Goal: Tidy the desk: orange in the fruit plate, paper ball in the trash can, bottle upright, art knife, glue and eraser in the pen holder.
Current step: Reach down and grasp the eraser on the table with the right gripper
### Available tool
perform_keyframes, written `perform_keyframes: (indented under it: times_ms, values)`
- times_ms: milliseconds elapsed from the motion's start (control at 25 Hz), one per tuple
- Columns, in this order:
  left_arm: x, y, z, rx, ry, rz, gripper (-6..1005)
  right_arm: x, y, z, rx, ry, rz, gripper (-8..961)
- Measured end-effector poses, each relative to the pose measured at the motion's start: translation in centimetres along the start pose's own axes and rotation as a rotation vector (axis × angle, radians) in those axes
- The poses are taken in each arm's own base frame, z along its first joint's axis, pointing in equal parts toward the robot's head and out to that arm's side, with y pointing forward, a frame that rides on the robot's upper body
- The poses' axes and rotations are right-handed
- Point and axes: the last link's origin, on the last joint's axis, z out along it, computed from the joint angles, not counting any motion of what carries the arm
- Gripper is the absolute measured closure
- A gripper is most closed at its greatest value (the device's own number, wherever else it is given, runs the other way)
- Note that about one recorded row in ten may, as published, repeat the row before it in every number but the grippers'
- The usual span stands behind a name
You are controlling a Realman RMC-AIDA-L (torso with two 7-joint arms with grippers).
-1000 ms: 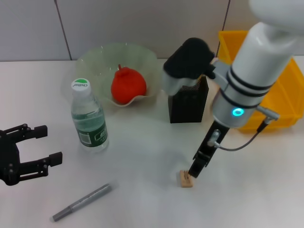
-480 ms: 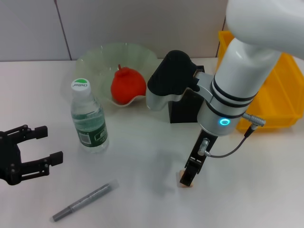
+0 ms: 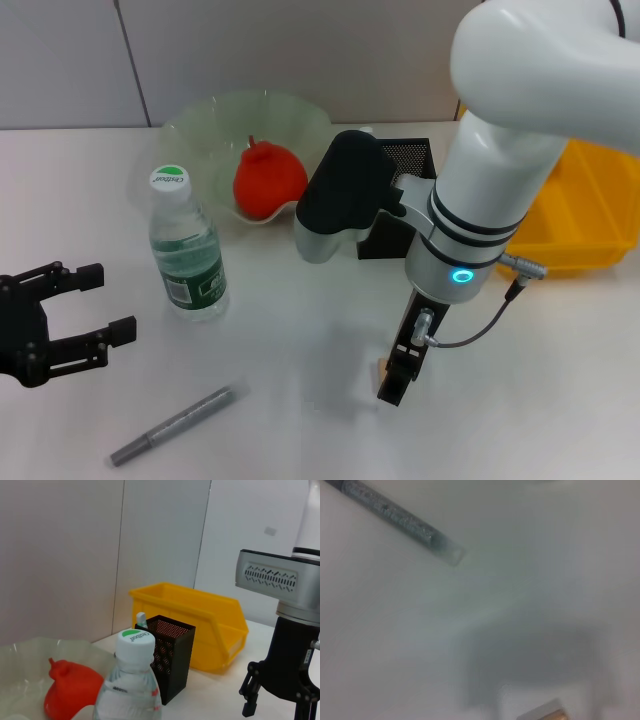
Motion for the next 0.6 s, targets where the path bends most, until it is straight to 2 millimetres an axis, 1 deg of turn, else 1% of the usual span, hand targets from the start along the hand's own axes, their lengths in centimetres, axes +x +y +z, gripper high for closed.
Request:
perform_keyframes:
  times_ms: [200,600]
  values:
    - [-0.08,-0.01,0.02,0.004,0.000,-0.003,195,-0.13,0.05,0.29,0.018,0.002,-0.019,137]
    - [-0.10,-0.04,-0.04,0.007,0.000,-0.004,195,-0.19,0.58,0.64,0.007,0.011,-0.037,182]
